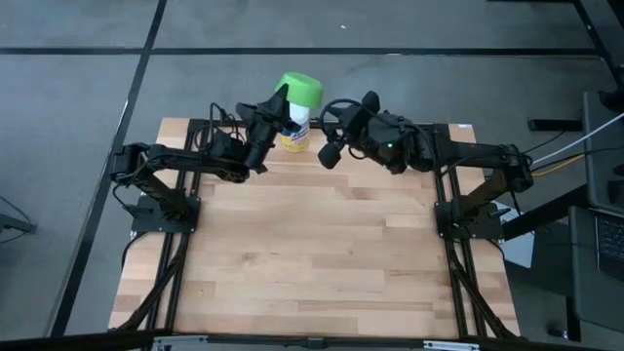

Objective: Nest bowls inside each other
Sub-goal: Stack the green bowl on the red bowl

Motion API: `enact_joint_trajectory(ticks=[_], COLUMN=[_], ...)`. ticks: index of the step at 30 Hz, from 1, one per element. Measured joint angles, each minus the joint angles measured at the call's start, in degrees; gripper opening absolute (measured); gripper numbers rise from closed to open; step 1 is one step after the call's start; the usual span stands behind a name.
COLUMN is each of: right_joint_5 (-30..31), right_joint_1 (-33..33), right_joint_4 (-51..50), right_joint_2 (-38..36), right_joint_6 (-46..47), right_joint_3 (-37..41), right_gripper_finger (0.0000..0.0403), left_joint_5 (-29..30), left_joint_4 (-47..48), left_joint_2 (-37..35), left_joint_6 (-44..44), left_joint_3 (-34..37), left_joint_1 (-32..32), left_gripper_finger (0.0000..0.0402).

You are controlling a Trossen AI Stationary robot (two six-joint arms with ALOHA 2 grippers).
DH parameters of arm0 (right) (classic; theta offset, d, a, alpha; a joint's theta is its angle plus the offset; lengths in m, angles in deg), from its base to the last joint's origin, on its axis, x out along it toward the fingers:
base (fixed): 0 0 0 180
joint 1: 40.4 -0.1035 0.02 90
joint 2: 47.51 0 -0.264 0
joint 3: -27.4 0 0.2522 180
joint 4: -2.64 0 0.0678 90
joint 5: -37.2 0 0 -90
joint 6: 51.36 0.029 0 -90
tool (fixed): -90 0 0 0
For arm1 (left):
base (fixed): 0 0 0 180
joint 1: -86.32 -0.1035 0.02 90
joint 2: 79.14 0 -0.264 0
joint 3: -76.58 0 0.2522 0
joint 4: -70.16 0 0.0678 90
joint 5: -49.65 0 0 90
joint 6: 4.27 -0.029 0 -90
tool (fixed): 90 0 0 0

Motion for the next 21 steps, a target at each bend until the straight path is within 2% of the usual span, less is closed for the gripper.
enact_joint_trajectory(ticks=[9,16,21], right_joint_5=[0.8,1.3,5.9], right_joint_1=[0.6,1.6,1.5], right_joint_4=[0.6,2.8,7.8], right_joint_2=[-0.1,3.2,5.6], right_joint_6=[0.2,-0.1,-2.9], right_joint_3=[0.0,0.0,0.0], right_gripper_finger=[0.0172,0.0166,0.0165], left_joint_5=[-0.1,-0.3,-1.2], left_joint_4=[0.2,3.7,4.9], left_joint_2=[0.0,0.0,-0.1], left_joint_6=[1.6,1.2,2.1], left_joint_3=[-0.2,-4.4,-5.0], left_joint_1=[1.2,1.6,1.3], left_gripper_finger=[0.0002,0.0002,0.0002])
